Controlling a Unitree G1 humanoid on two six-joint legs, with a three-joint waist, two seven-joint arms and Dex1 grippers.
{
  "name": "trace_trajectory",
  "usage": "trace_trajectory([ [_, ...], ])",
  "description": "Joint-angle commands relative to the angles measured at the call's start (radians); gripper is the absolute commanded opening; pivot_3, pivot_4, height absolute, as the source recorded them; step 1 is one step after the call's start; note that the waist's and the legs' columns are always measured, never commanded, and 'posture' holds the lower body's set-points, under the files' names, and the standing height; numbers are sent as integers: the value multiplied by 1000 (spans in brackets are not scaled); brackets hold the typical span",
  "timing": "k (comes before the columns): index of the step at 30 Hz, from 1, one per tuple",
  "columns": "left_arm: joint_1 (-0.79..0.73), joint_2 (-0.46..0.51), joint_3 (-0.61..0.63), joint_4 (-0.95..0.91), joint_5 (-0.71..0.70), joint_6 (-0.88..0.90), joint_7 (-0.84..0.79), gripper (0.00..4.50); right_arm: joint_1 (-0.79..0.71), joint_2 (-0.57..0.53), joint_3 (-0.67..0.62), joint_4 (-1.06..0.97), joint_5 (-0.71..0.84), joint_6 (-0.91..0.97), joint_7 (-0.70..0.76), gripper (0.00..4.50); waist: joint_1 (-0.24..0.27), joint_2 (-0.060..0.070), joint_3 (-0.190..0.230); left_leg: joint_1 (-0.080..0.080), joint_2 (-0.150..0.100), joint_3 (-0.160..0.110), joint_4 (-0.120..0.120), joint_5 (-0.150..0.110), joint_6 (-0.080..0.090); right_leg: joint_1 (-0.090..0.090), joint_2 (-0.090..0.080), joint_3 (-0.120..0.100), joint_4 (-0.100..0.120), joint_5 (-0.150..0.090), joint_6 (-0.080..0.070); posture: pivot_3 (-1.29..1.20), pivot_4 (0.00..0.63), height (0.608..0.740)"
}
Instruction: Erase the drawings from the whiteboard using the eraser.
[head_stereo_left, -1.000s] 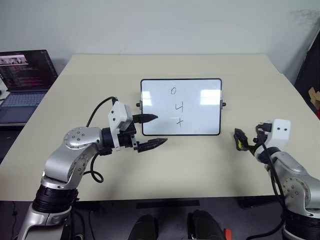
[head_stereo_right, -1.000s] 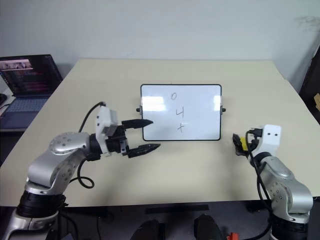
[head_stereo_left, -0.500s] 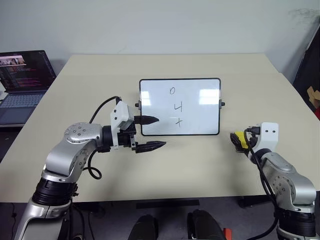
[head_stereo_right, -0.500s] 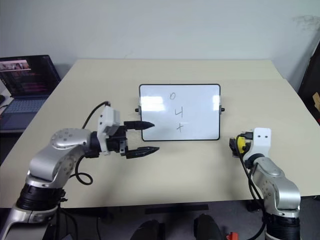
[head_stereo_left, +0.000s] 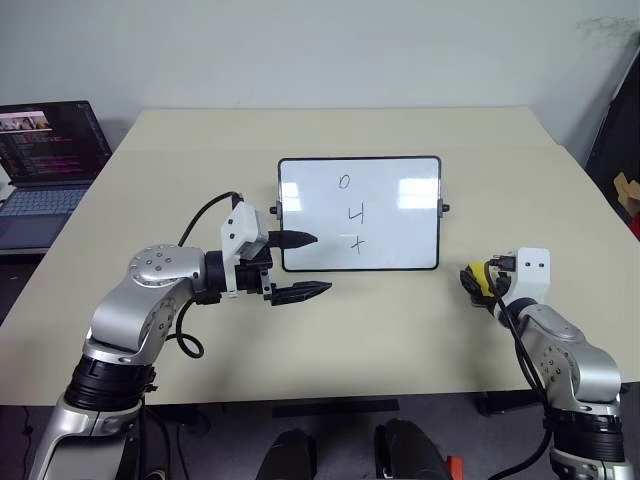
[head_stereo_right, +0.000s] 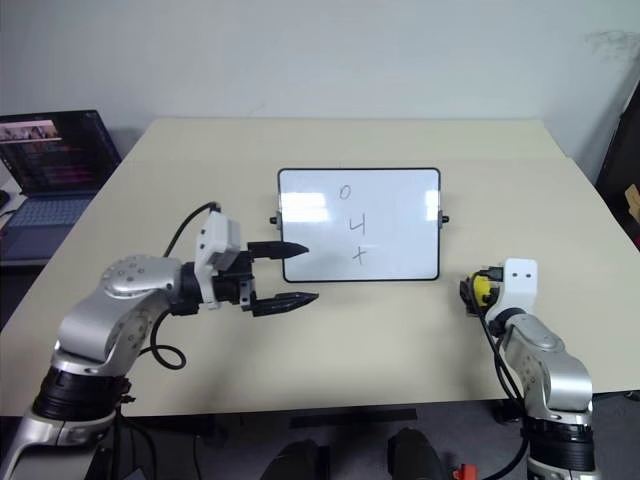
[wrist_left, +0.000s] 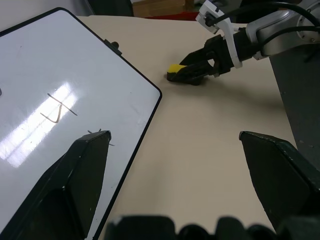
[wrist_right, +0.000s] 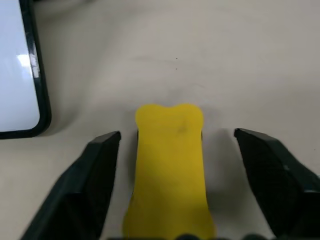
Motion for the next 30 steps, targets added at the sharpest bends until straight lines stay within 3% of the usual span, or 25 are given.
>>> trace_trajectory([
  [1, -10, 4, 24, -16, 1, -13, 9, 4500, -18, 3, -21, -5, -7, -33, 2, 2443, 0, 0, 0, 0, 0, 0, 0, 0, 0, 0, 0, 0, 0, 0, 0, 0, 150, 740],
  [4, -7, 3, 27, -15, 3, -12, 18, 4500, -20, 8, -26, -1, -8, -36, 3, 1405, 0, 0, 0, 0, 0, 0, 0, 0, 0, 0, 0, 0, 0, 0, 0, 0, 150, 740],
  [5, -5, 1, 28, -15, 3, -11, 23, 4500, -20, 8, -25, -2, -8, -35, 5, 1247, 0, 0, 0, 0, 0, 0, 0, 0, 0, 0, 0, 0, 0, 0, 0, 0, 150, 740],
  [13, 6, -20, 50, -10, 26, 10, 142, 4500, 7, -3, 6, -74, -9, -84, 60, 1237, 1, 0, 0, 0, 0, 0, 0, 0, 0, 0, 0, 0, 0, 0, 0, 0, 150, 740],
  [18, -17, -48, 88, 12, 81, 20, 290, 4500, 43, -81, 158, -165, -133, -276, 160, 1237, -1, 0, 0, 0, 0, 0, 0, 0, 0, 0, 0, 0, 0, 0, 0, 0, 150, 740],
  [23, -99, -71, 137, 77, 98, 73, 415, 4500, -114, -107, 327, -146, -232, -381, 251, 1237, -4, -1, 1, 1, 0, 0, 1, 0, 0, 0, 0, 0, 2, 0, 0, 0, 150, 740],
  [30, -165, -96, 123, 107, 116, 93, 468, 4500, -340, -44, 440, 34, -302, -453, 313, 1237, 1, -3, 2, 0, -1, -1, 1, 1, -1, -1, -1, -1, 0, 0, 0, 0, 150, 740],
])
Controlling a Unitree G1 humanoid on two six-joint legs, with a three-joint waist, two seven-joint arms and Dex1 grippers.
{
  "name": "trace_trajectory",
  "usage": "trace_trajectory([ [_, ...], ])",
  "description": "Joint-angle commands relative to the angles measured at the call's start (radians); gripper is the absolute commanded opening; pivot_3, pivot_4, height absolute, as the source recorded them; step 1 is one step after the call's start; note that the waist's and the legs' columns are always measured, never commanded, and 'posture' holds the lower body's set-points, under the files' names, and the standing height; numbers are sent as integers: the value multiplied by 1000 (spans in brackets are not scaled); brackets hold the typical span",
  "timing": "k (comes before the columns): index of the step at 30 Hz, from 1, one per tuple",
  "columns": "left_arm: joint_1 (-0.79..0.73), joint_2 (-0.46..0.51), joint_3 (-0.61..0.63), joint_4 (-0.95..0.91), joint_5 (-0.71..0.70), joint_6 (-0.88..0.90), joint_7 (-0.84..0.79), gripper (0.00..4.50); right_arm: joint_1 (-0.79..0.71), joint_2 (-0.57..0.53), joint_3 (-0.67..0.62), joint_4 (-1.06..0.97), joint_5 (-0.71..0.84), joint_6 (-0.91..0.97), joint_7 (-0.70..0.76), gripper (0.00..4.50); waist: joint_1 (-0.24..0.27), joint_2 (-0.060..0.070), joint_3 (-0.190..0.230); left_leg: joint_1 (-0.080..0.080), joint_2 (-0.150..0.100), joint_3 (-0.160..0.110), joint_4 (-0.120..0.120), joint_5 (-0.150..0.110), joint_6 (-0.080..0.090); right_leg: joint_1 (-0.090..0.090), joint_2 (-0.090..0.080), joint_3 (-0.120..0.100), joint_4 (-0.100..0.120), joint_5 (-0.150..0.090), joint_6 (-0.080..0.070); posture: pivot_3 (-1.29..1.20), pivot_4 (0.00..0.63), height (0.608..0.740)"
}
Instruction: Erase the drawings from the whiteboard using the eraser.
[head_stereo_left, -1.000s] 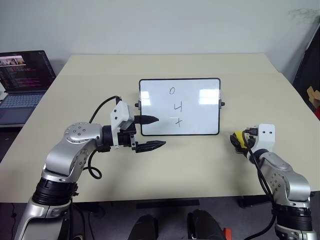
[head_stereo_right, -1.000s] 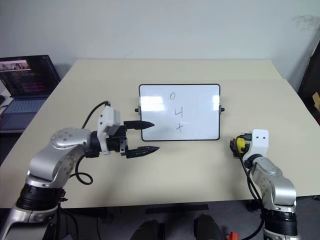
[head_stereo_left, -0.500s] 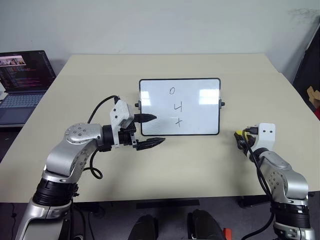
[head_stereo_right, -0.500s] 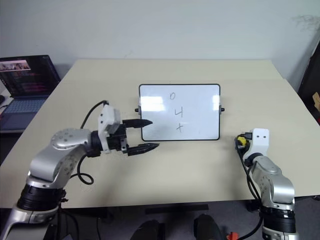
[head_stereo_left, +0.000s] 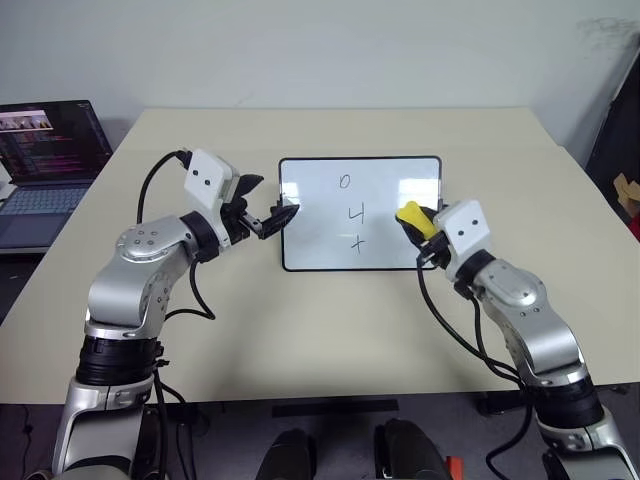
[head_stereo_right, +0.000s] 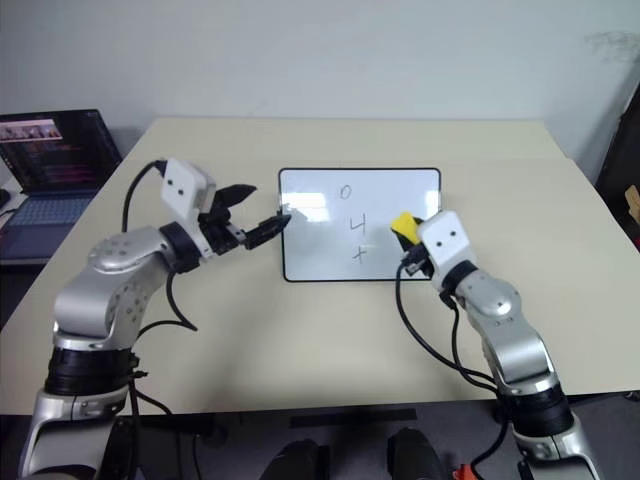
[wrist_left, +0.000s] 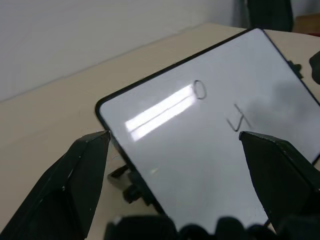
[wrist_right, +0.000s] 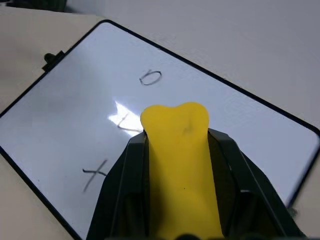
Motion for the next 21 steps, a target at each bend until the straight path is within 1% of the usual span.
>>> trace_trajectory([
  [1, -33, -4, 0, -16, 11, 3, 7, 4500, -110, 38, 47, 95, -46, -70, 26, 1237, -1, -1, 1, 0, 0, 0, 0, 0, -1, -1, 0, 0, 0, 0, 0, 0, 150, 740],
  [6, -64, -22, -18, 21, 47, -1, 26, 4500, -289, 112, 92, 340, -123, -164, 12, 1237, -3, -1, 1, -2, 0, 0, 0, 1, -2, -3, -1, 0, 1, 0, 0, 0, 150, 740],
  [10, -86, -40, -33, 26, 61, -4, 29, 4500, -414, 182, 105, 553, -170, -236, -10, 1237, -3, -1, 1, -2, 0, 0, 0, 1, -2, -3, -1, 0, 1, 0, 0, 0, 150, 740],
  [14, -78, -41, -30, 21, 72, -9, 23, 4500, -496, 230, 100, 709, -198, -294, -21, 1237, -4, -1, 1, -7, -1, 1, 0, 2, -3, -9, -5, 0, 2, 0, -1, 0, 150, 740],
  [16, -69, -40, -26, 13, 75, -9, 21, 4500, -543, 254, 79, 807, -204, -322, -58, 1237, -6, -1, 1, -14, -1, 1, 2, 2, -4, -16, -5, 1, 5, 0, -1, 0, 150, 740],
  [18, -61, -38, -21, 6, 75, -7, 19, 4500, -583, 269, 60, 899, -211, -352, -98, 1237, -6, -1, 1, -14, -1, 1, 2, 2, -4, -17, -6, 0, 5, 0, -1, 0, 150, 740],
  [21, -52, -28, -15, 1, 78, -7, 19, 4500, -605, 279, 58, 986, -223, -380, -108, 1237, -7, -1, 1, -14, -1, 2, 2, 2, -4, -17, -6, 0, 4, 0, -1, 0, 150, 740],
])
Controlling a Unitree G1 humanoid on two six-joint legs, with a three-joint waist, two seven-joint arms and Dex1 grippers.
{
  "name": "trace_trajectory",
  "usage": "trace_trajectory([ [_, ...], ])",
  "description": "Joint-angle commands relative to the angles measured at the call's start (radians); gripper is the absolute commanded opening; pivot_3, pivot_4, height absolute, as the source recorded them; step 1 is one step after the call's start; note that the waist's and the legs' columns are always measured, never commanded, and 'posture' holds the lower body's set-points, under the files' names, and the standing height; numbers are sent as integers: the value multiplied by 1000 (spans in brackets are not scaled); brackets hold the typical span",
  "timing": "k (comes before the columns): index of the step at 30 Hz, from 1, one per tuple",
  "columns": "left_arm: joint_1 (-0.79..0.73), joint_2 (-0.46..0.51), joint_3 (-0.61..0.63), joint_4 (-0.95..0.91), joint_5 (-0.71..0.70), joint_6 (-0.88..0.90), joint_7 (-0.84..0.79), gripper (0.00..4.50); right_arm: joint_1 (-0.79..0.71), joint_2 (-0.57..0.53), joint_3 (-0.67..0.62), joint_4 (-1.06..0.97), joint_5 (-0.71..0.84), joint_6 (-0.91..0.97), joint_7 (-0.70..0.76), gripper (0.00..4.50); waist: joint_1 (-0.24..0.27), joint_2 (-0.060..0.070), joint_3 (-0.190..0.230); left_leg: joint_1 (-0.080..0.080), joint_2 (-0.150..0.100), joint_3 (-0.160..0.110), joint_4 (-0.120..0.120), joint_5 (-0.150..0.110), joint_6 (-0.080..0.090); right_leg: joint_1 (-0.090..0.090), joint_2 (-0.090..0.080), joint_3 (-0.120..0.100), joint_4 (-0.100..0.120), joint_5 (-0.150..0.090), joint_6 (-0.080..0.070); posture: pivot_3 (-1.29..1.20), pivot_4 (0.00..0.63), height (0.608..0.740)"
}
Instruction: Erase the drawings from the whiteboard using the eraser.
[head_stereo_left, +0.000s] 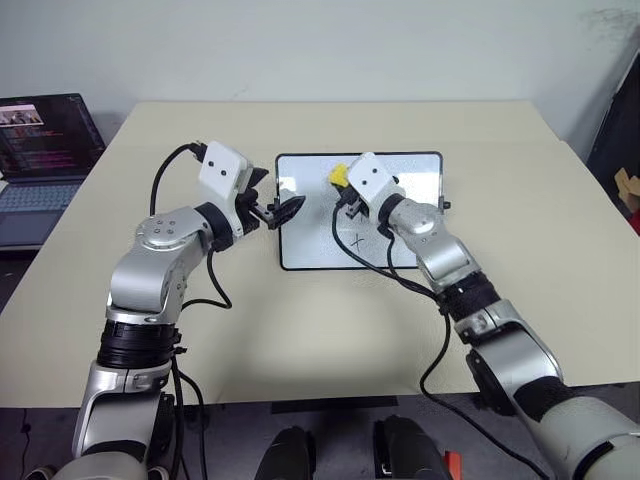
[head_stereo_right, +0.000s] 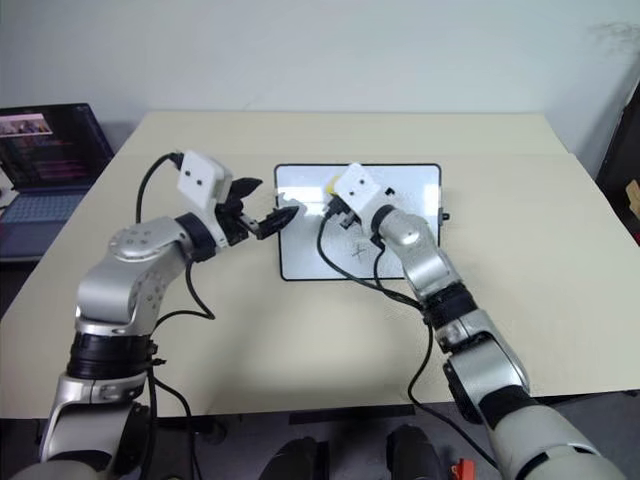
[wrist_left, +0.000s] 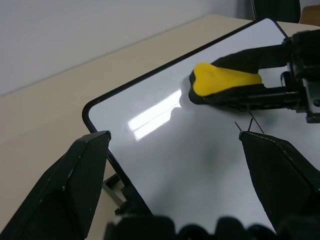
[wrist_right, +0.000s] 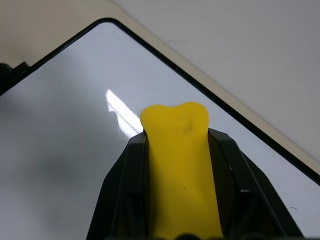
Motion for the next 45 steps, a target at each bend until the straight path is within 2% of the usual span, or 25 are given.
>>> trace_trajectory([
  [1, 5, 20, 29, -35, 7, -11, 2, 4500, -23, 6, -25, 72, -11, -34, -19, 1237, -1, 0, 0, 0, 0, 0, 0, 0, 0, 0, 0, 0, 0, 0, 0, 0, 150, 740],
  [14, 32, 24, 43, -65, -2, 0, 15, 4500, 72, -57, 12, 116, -74, -9, 28, 1237, 4, -1, -5, 3, -2, -2, 2, 0, 1, 4, -1, -1, 3, 0, 0, 0, 150, 740],
  [19, 32, 18, 38, -69, -2, 3, 20, 4500, 79, -40, 12, 129, -77, 2, 25, 1237, 4, -1, -5, 19, -2, -2, 0, -2, 4, 20, -1, -1, 1, 0, 0, 0, 150, 740],
  [25, 38, 16, 38, -83, -6, 8, 22, 4500, 77, -58, 6, 136, -84, 7, 29, 1237, 4, -1, -5, 20, -2, -3, 1, -1, 3, 19, 0, -1, 3, 1, 0, 0, 150, 740],
  [32, 36, 0, 21, -95, -7, 10, 23, 4500, 26, 29, 48, 139, -110, -17, 38, 1237, -1, -1, -5, 20, -2, -2, 1, -1, 3, 19, 0, -1, 3, 2, 0, 0, 150, 740],
  [36, 36, -6, 18, -97, -4, 9, 21, 4500, 5, 56, 46, 162, -122, -25, 37, 1236, -24, -1, -5, 20, 0, -1, 0, -1, 3, 18, 0, 0, 4, 2, -1, 0, 150, 740],
  [39, 36, -7, 19, -99, -4, 9, 21, 4500, 7, 45, 39, 176, -126, -27, 33, 1236, -25, -1, -5, 20, 0, -1, 0, -1, 3, 17, 1, 0, 4, 3, -2, 0, 150, 740],
  [45, 41, -11, 17, -98, -5, 7, 19, 4500, 44, -44, -5, 169, -113, -11, 28, 1236, -11, -1, -5, 20, 0, -2, 0, -1, 3, 18, 1, -1, 3, 3, -2, 0, 150, 740],
])
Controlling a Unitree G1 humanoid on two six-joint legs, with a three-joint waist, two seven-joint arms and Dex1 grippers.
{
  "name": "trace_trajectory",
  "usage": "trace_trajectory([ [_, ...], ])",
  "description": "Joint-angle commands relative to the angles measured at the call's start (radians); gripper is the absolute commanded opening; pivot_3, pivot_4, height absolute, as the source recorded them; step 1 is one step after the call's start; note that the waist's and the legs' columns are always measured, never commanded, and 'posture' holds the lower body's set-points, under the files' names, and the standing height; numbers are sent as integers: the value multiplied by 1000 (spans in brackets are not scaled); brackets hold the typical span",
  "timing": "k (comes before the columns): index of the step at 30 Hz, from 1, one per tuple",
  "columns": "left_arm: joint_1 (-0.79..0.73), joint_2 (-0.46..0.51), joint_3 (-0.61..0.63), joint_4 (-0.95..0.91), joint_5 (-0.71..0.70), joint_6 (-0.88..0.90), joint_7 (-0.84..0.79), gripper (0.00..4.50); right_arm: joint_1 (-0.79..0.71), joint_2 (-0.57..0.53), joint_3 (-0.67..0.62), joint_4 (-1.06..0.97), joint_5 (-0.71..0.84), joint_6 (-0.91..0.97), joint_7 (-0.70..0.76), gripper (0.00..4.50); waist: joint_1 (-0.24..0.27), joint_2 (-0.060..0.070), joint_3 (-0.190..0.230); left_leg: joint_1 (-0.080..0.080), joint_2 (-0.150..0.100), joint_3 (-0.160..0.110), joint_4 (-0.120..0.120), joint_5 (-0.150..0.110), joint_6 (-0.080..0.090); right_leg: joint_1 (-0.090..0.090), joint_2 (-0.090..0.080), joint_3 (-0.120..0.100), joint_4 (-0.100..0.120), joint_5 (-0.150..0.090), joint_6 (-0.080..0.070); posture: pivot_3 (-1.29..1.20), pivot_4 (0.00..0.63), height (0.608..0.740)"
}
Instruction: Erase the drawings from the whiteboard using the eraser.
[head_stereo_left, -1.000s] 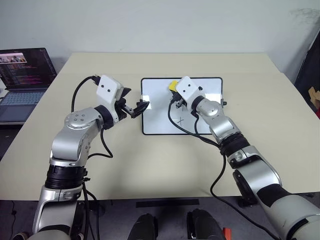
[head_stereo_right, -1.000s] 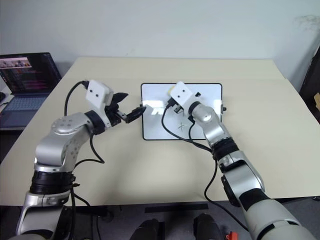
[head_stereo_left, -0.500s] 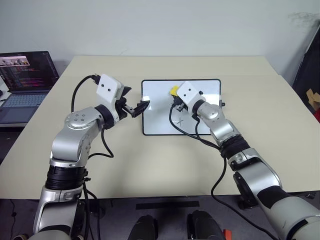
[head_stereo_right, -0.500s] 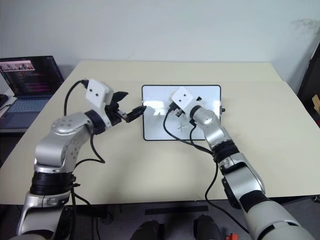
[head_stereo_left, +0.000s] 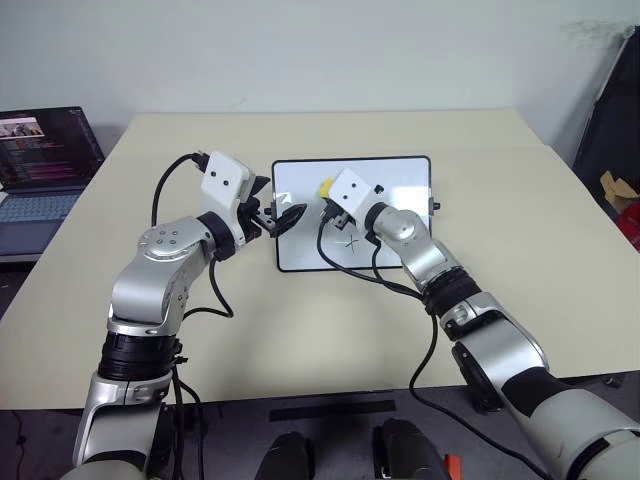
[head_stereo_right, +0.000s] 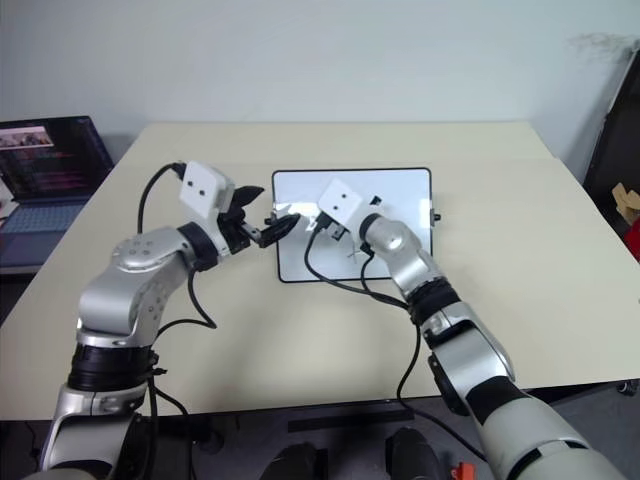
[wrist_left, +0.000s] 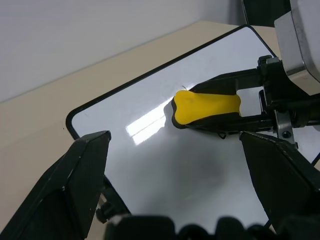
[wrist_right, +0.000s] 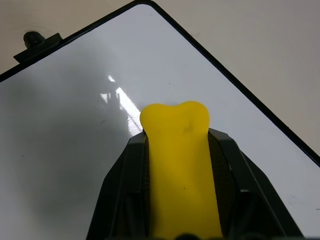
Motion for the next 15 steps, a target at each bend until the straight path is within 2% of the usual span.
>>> trace_trajectory([
  [1, -7, 1, 12, -42, -3, -9, -2, 4500, 40, -80, -49, 53, 2, 48, -16, 1236, 12, 0, 0, 0, 0, -1, 0, 0, 0, 0, 0, 0, 0, 0, 0, 0, 150, 740],
  [5, -15, -6, 7, -36, -4, -12, -5, 4500, 50, -122, -67, 56, 4, 58, -25, 1234, 31, 0, 0, 0, -3, -3, 1, 1, 1, 3, 0, -1, -1, 0, 1, 0, 150, 740],
  [15, -14, -14, 2, -37, -5, -12, -9, 4500, 80, -168, -97, 20, 18, 82, -16, 1234, 32, 0, 0, 2, -5, -10, 1, 2, 2, 10, -1, -4, -4, 0, 1, 0, 150, 740],
])
